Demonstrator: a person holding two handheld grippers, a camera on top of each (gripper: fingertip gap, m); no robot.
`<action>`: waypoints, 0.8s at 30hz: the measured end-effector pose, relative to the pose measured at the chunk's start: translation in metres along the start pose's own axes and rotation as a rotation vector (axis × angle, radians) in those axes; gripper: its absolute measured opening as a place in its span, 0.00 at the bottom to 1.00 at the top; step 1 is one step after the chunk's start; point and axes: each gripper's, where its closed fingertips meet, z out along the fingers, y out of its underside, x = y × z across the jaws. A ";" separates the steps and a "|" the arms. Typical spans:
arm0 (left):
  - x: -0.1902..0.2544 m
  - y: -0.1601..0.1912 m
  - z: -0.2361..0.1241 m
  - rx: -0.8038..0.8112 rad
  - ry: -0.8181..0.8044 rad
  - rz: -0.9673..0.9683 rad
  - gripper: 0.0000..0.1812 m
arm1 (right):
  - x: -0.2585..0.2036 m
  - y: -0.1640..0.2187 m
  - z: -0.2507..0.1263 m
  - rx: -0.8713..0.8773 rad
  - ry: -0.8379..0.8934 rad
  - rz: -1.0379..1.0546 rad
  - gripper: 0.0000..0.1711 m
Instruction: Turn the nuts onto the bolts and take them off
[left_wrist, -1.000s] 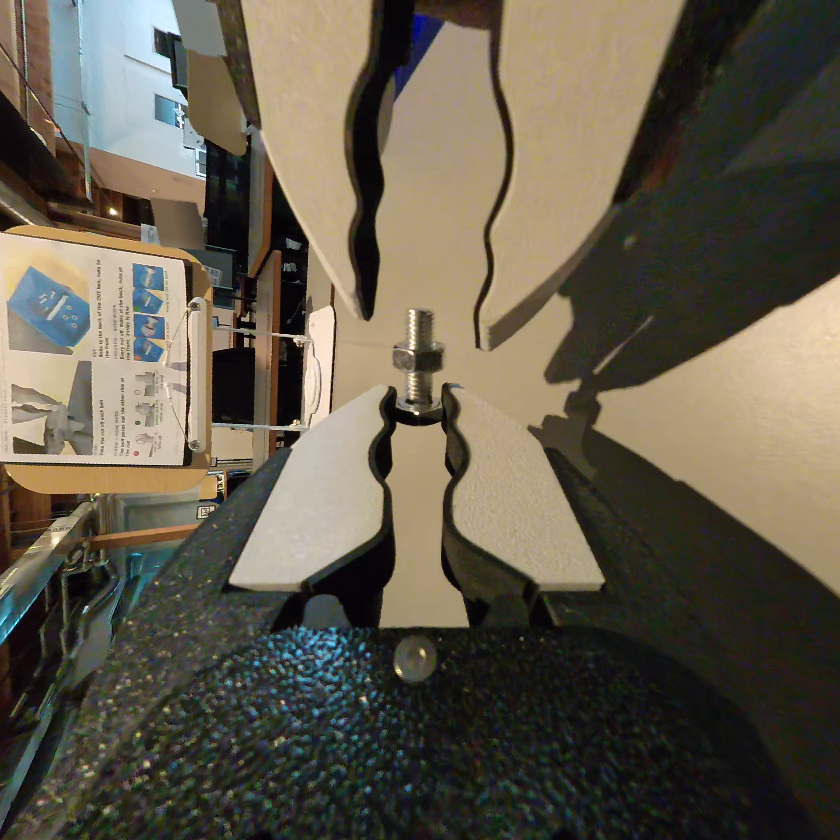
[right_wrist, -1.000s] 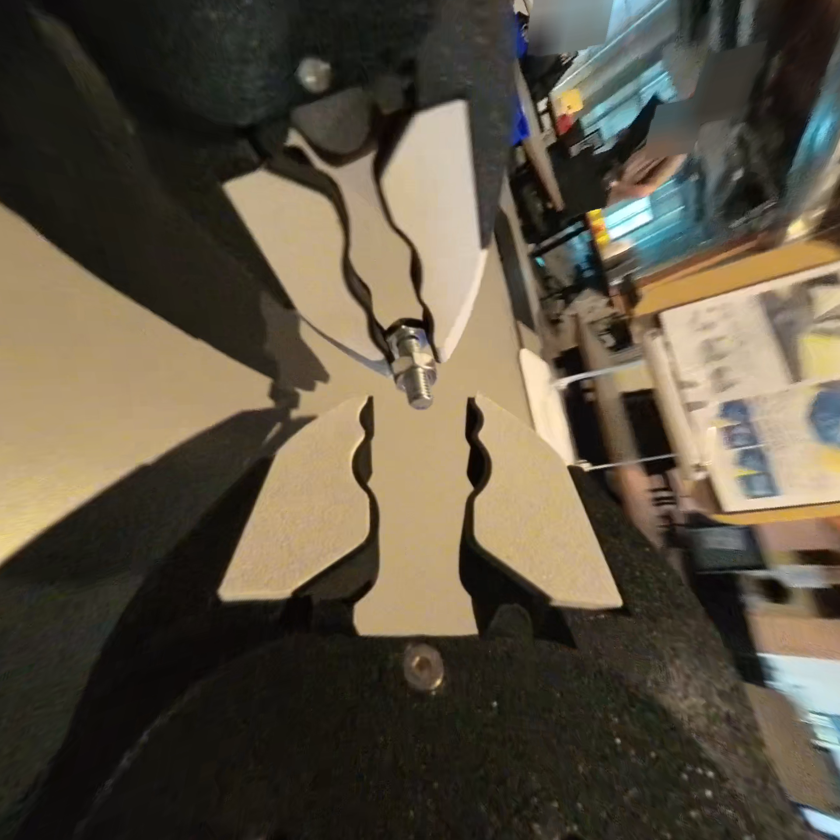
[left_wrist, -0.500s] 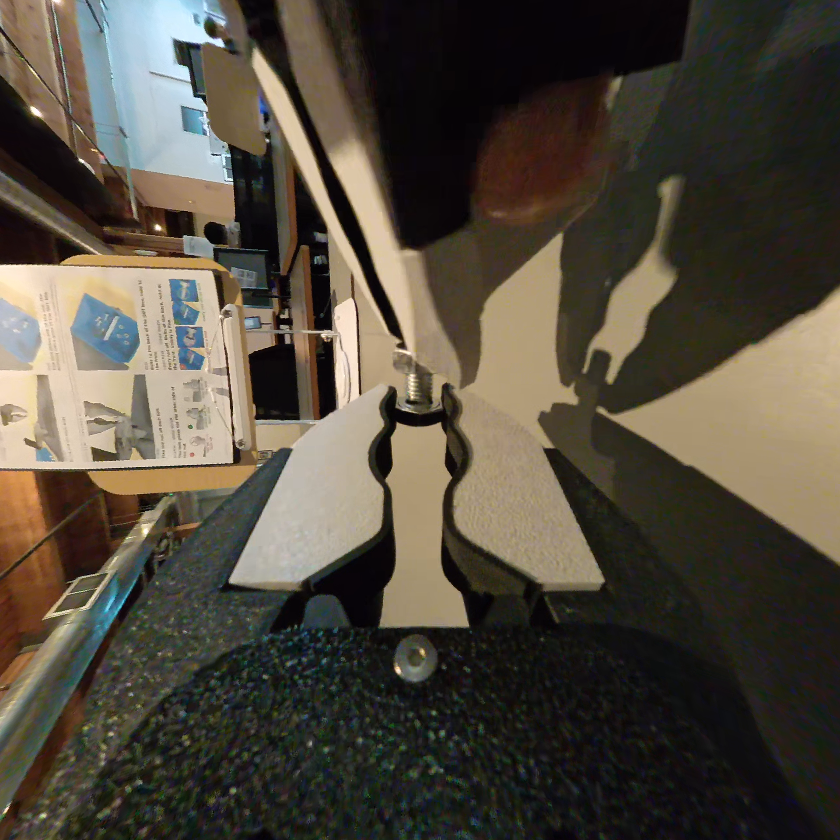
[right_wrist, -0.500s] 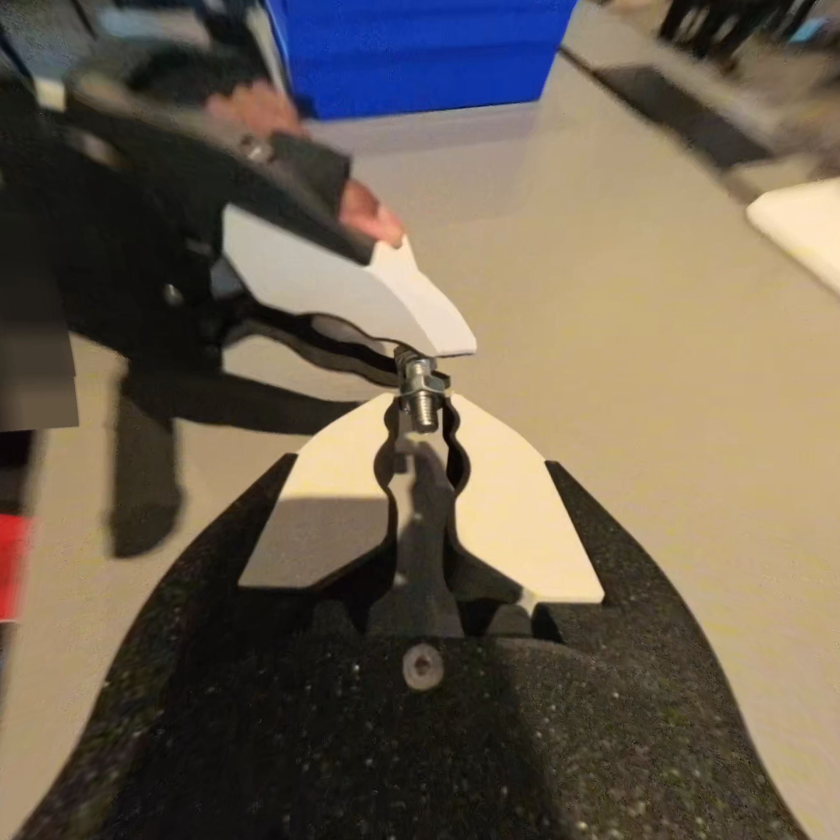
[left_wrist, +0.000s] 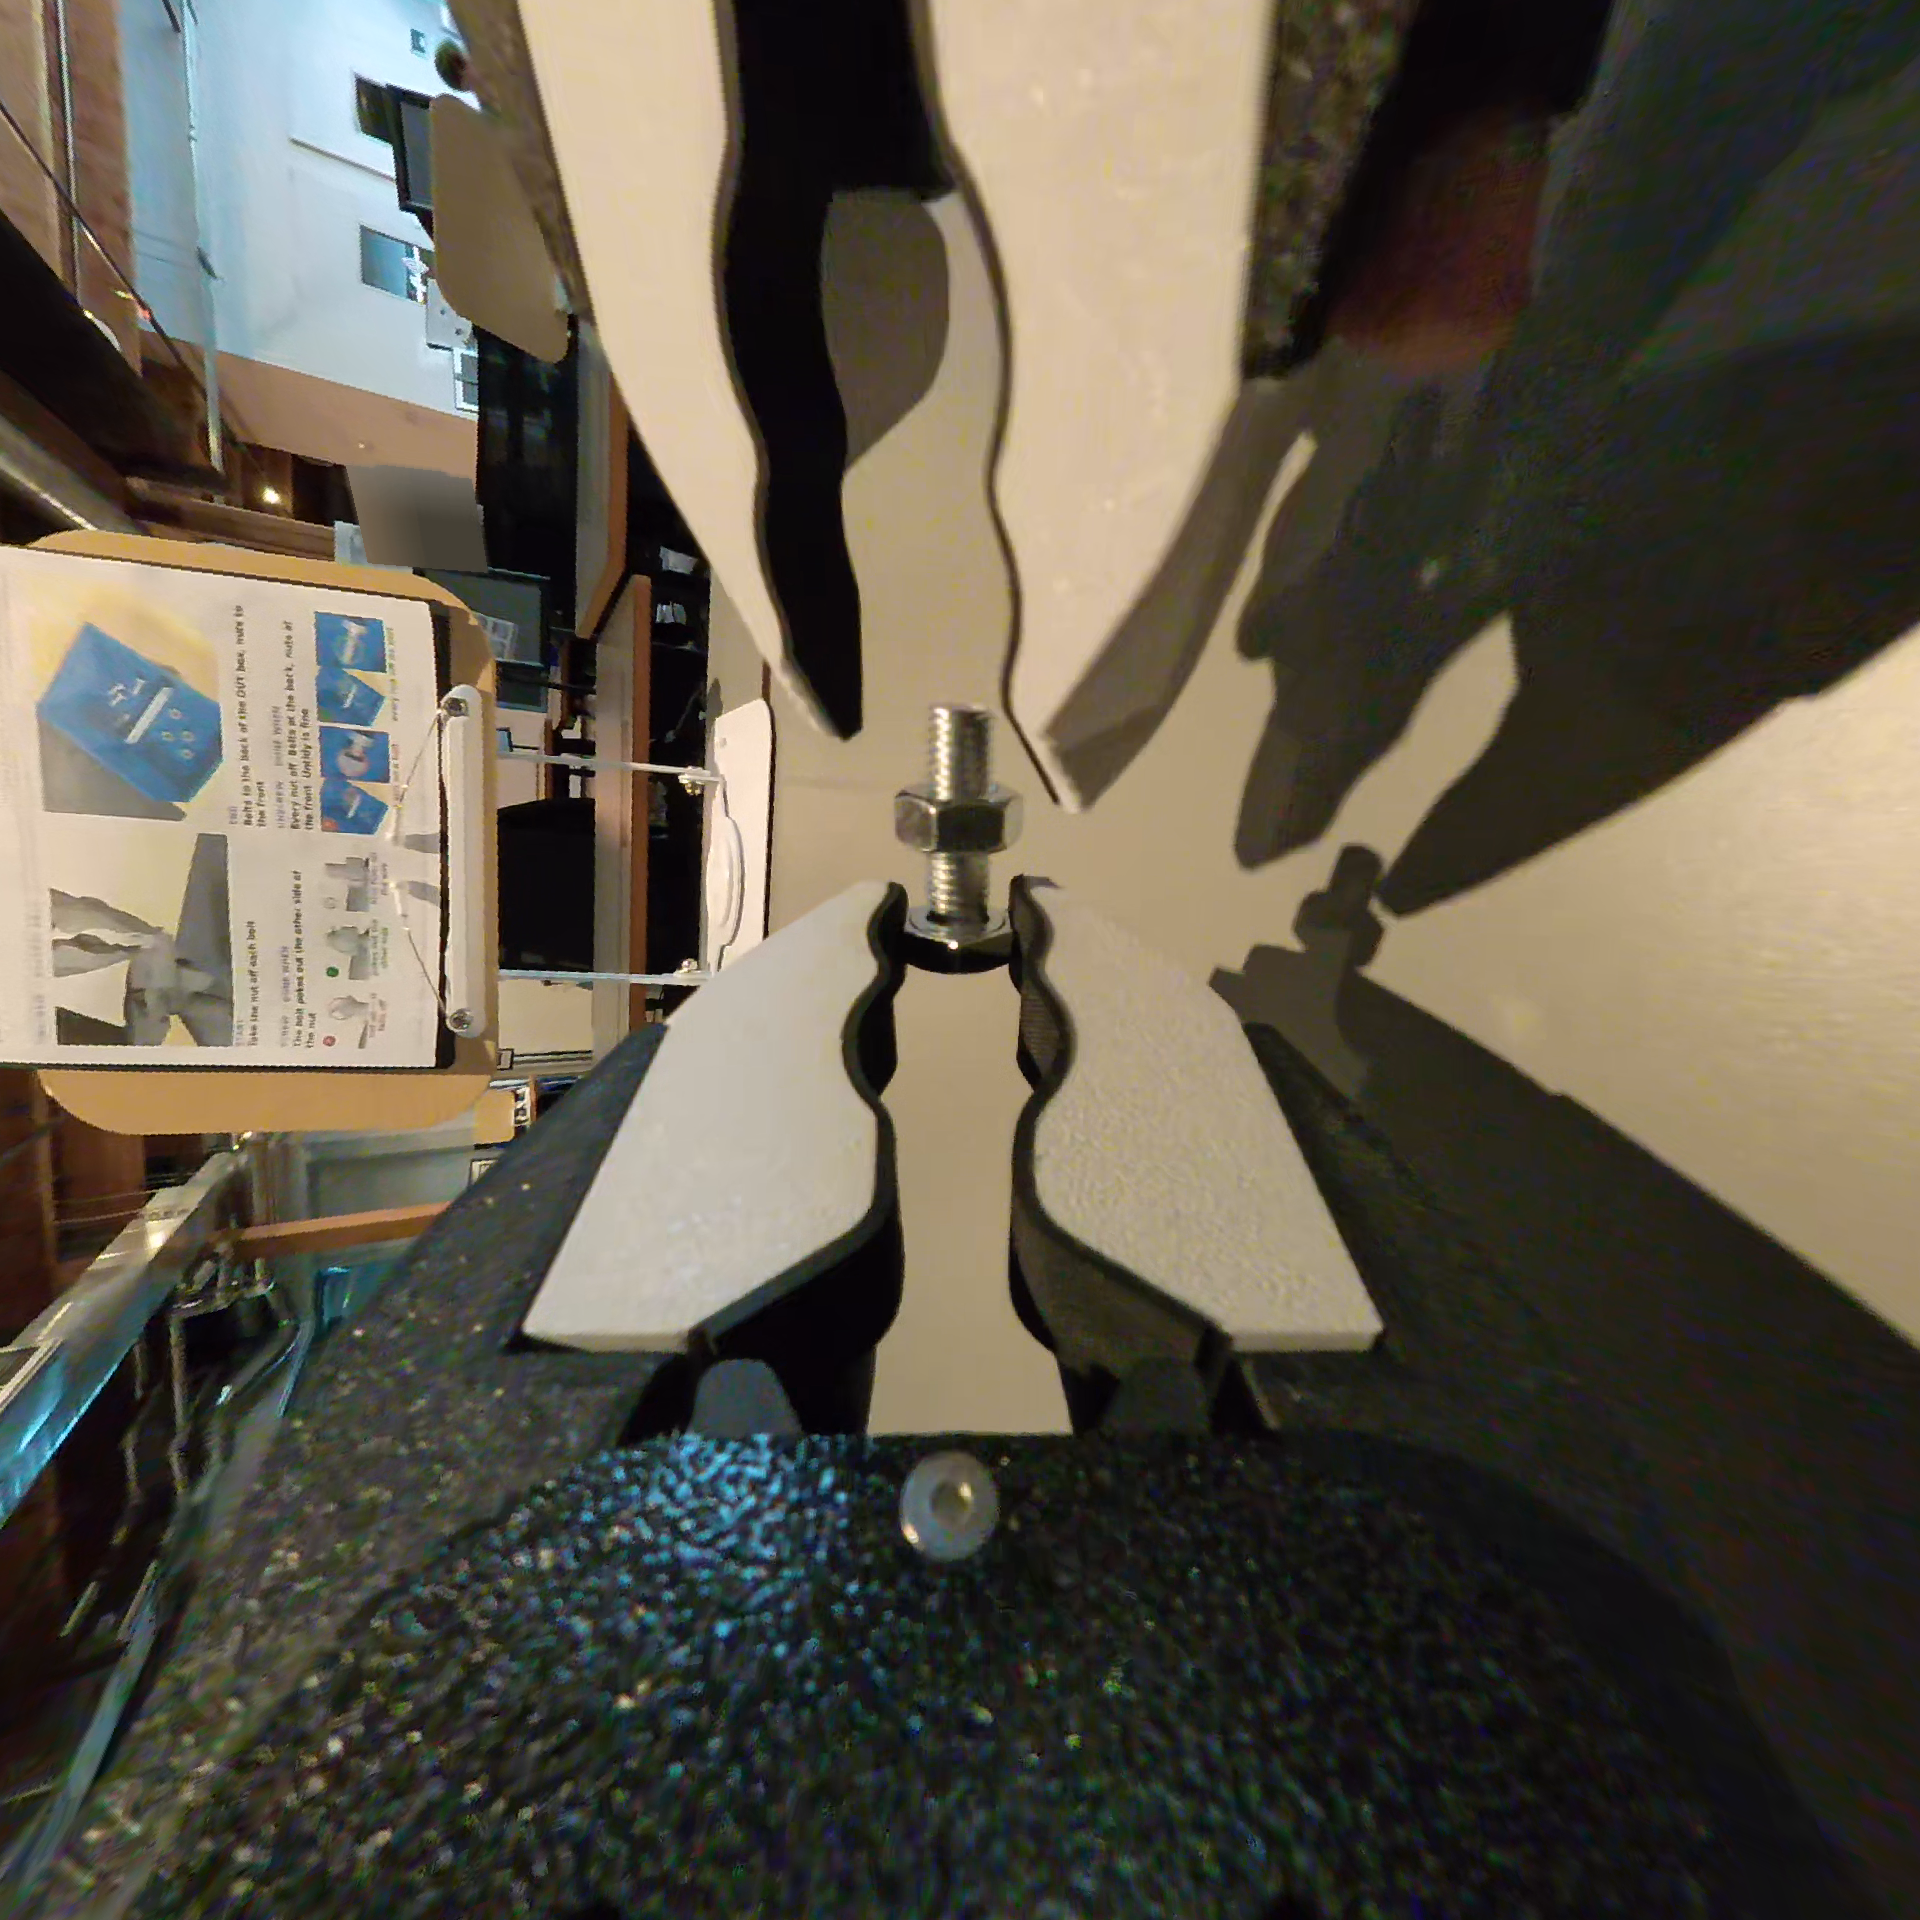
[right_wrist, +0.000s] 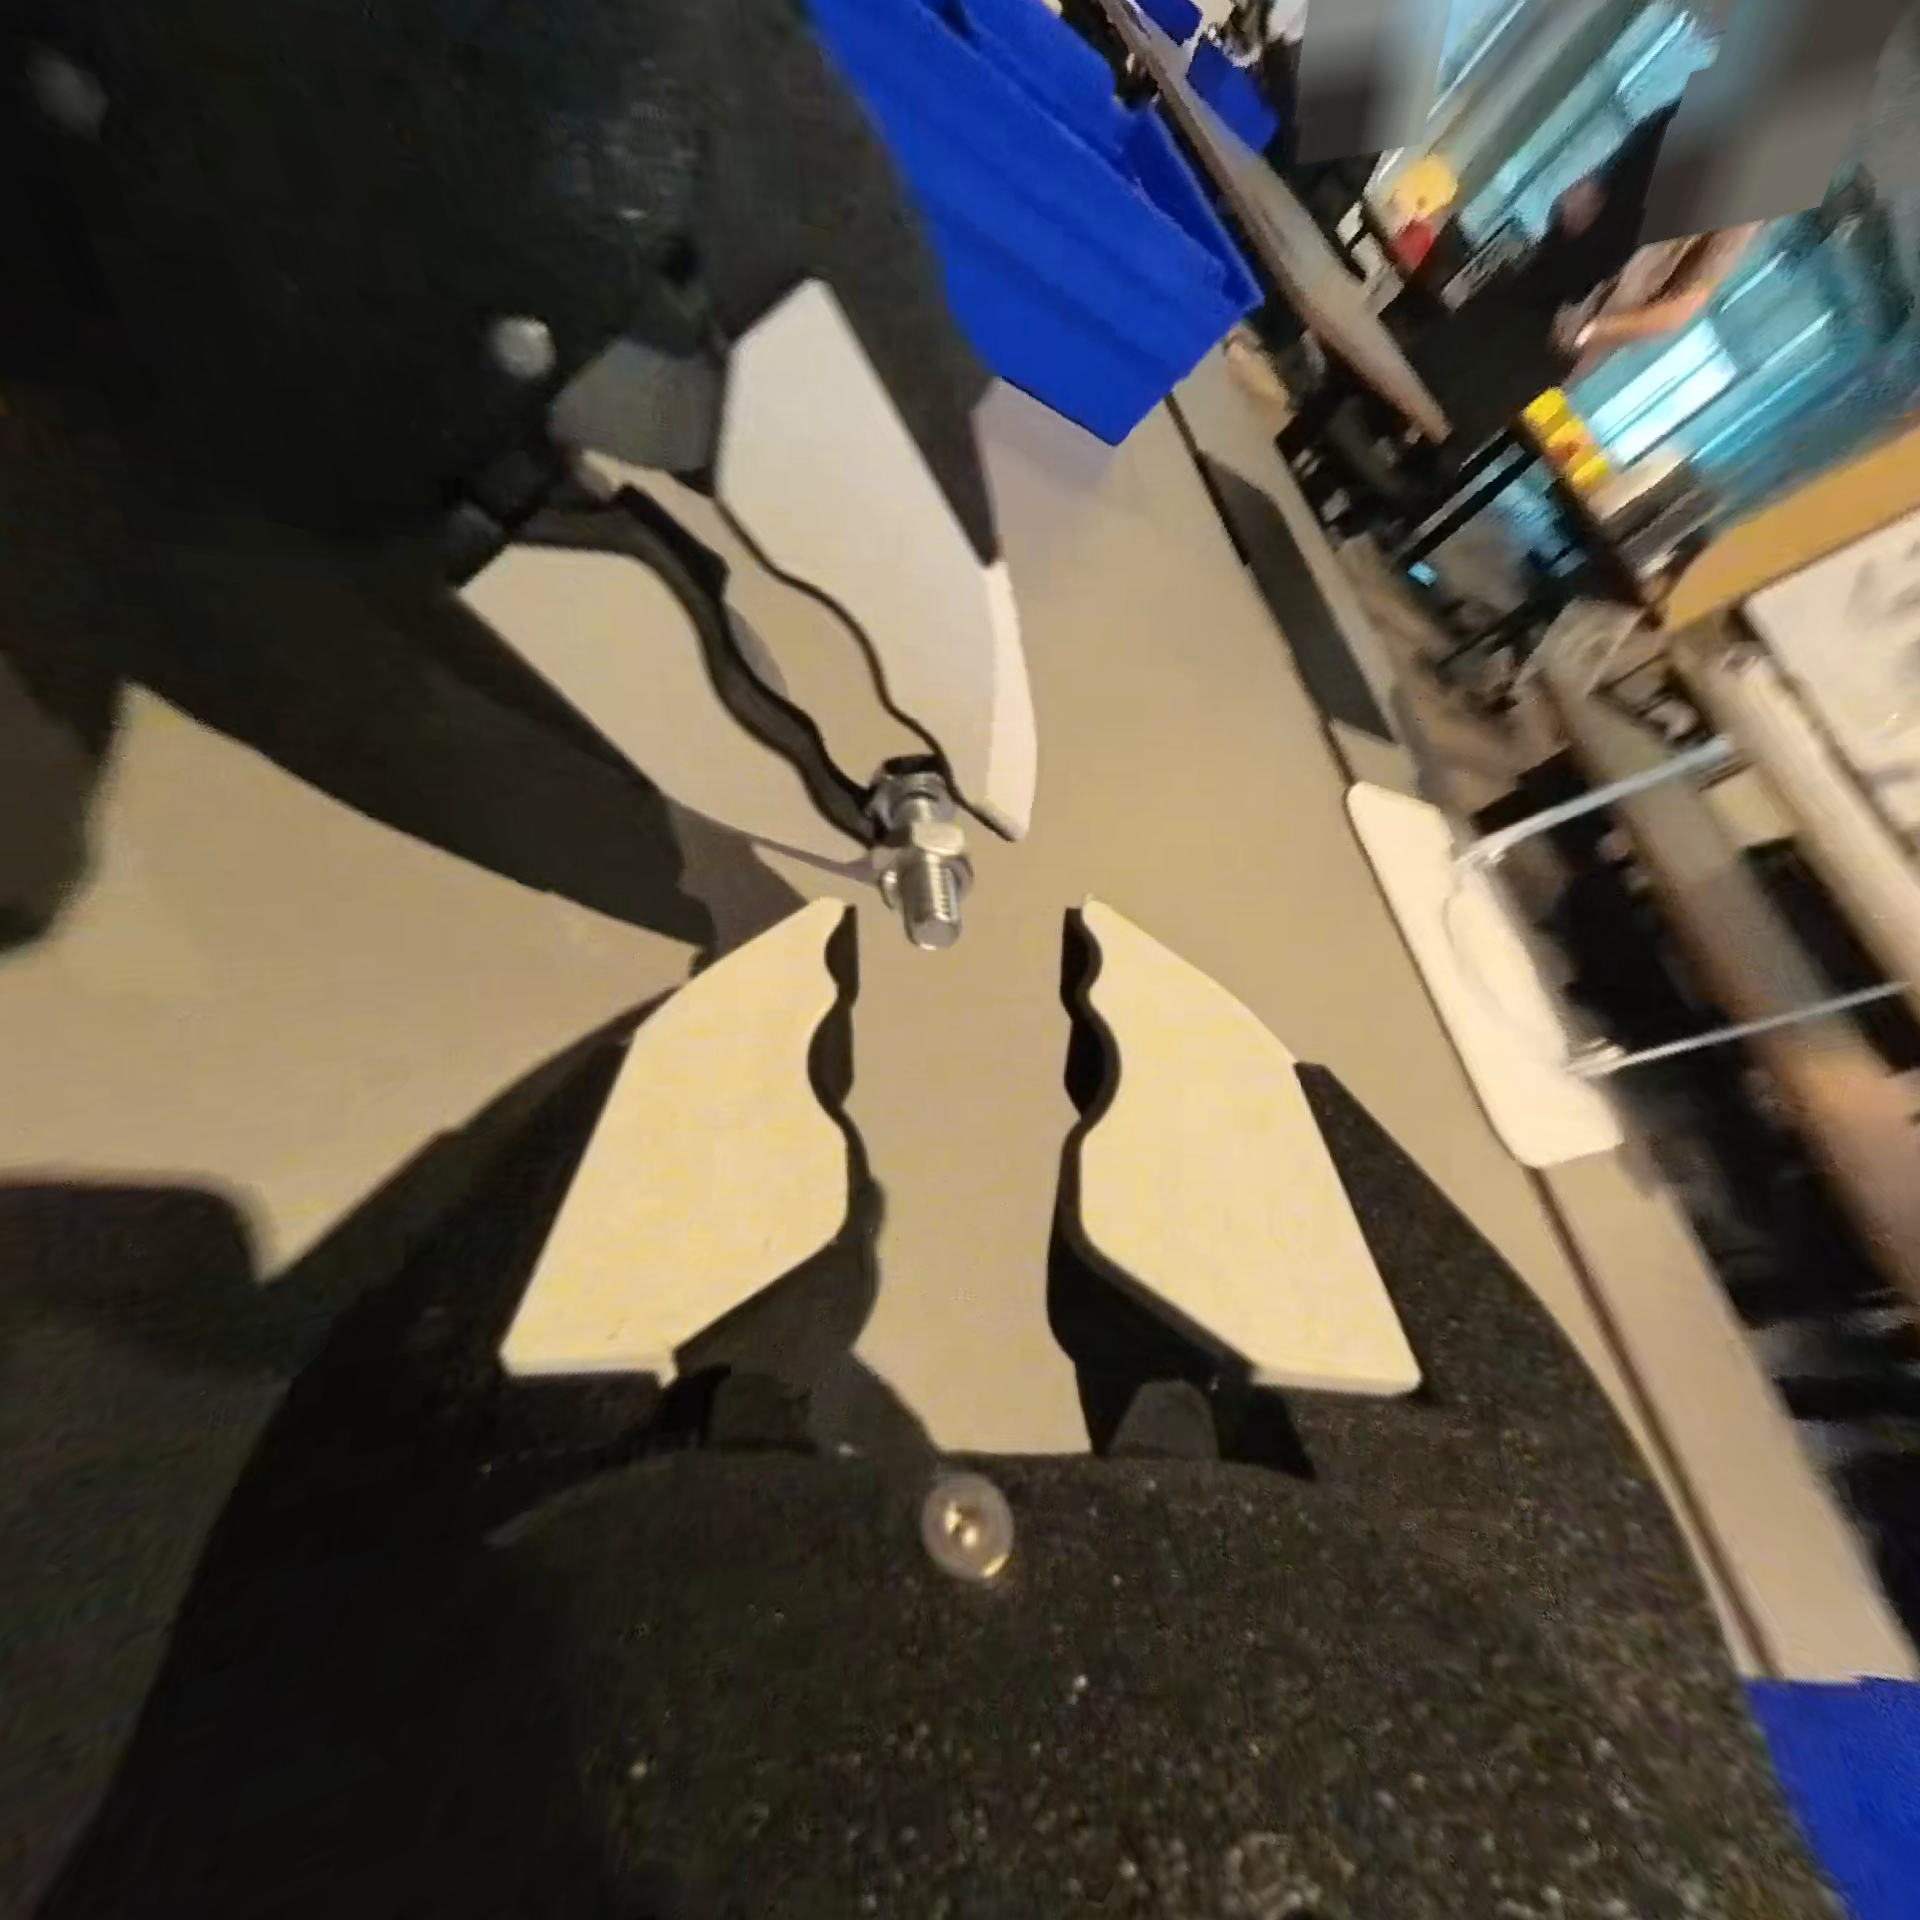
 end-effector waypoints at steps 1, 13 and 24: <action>0.001 0.000 0.000 0.003 0.004 -0.003 0.10 | -0.004 -0.002 0.001 0.001 0.007 -0.051 0.22; 0.000 0.003 0.001 -0.040 -0.034 0.067 0.10 | -0.015 -0.002 0.012 0.022 -0.267 0.642 0.11; -0.002 0.003 0.001 -0.016 -0.013 0.005 0.10 | -0.004 0.000 0.003 0.096 -0.267 0.582 0.13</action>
